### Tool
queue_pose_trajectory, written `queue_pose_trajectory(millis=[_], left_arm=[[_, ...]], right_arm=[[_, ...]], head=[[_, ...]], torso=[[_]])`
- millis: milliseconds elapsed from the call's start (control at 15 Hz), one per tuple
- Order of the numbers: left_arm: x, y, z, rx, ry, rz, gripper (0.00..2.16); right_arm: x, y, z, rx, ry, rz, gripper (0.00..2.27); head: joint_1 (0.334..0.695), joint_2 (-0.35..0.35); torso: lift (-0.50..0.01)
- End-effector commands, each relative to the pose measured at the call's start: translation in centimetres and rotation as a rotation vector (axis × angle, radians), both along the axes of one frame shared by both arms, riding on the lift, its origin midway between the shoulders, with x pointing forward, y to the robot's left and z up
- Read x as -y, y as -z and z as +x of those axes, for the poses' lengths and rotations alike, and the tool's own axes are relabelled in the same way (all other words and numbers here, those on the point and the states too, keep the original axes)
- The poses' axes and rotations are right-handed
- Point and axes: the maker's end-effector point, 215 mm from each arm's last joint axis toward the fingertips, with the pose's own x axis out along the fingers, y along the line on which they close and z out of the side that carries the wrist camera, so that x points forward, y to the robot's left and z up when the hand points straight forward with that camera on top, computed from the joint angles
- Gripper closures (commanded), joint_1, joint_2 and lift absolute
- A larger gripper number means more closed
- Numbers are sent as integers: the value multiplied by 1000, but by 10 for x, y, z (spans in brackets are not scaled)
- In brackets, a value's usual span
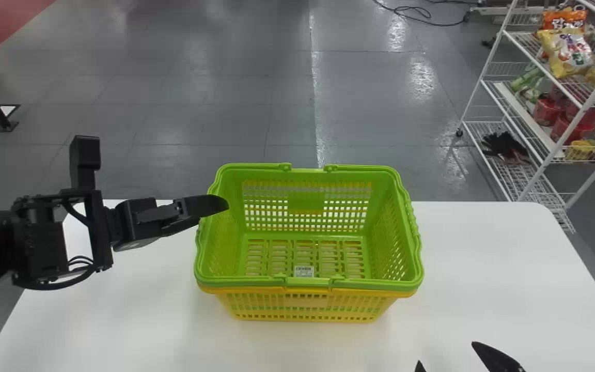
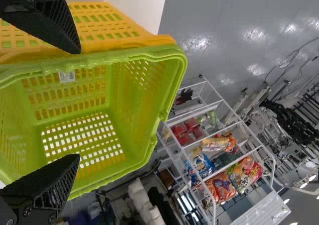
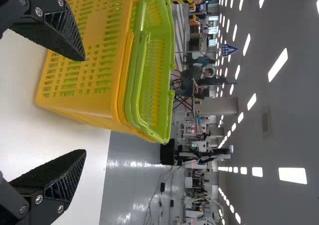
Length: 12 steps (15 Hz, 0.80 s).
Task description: Grasp handle with right gripper to insert into left gripper then lift and swing left to center
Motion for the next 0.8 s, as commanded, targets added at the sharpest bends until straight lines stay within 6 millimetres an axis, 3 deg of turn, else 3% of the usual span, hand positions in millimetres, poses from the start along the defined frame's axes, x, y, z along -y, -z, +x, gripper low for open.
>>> queue_pose_trajectory(millis=[0, 133, 400, 733], left_arm=[[2, -2, 0, 0, 3, -7, 53], [8, -7, -7, -14, 27, -31, 53], [24, -36, -15, 16, 70, -101, 53], [48, -76, -6, 57, 134, -147, 53]], right_arm=[[1, 1, 0, -4, 2, -2, 164], [1, 1, 0, -4, 2, -2, 164], [3, 1, 0, -4, 6, -2, 164], [10, -6, 4, 12, 18, -9, 164]], head=[[695, -16], [695, -20], [695, -38], [695, -74]], torso=[[-93], [-93], [-93], [-93]])
